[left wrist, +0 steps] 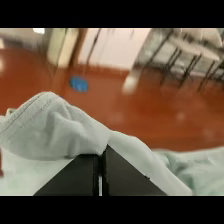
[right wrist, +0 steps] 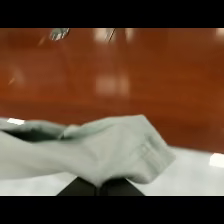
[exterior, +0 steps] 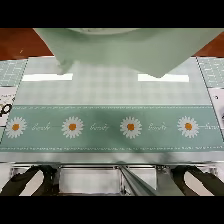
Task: Fold the shirts.
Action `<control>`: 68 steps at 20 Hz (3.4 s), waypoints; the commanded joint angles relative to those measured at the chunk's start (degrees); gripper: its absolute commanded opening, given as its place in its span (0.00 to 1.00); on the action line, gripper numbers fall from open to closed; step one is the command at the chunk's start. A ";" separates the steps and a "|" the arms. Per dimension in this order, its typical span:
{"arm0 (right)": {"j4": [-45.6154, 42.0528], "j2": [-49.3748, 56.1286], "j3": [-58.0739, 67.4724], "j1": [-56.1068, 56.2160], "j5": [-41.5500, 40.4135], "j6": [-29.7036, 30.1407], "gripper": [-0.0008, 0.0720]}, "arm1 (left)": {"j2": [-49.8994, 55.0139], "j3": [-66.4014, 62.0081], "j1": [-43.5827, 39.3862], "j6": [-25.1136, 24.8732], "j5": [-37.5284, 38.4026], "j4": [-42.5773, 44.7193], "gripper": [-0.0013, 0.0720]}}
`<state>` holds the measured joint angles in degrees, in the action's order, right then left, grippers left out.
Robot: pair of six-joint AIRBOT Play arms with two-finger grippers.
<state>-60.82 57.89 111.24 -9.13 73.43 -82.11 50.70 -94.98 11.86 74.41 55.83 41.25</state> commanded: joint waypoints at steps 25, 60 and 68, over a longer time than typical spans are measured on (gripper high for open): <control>-3.96 4.02 -45.00 0.07 -14.60 1.01 0.05 | 2.08 50.31 -2.36 8.41 -21.97 15.23 0.04; 17.44 -1.44 -86.84 -26.29 -9.81 14.69 0.58 | 26.23 58.64 21.88 -4.83 12.46 4.96 0.70; 17.38 -1.44 -86.84 -26.29 -11.08 14.95 0.58 | 28.55 57.72 14.71 -4.76 9.38 4.96 0.31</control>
<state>-43.57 56.49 24.45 -35.38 63.07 -67.31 78.63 -36.75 28.64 69.82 65.89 46.04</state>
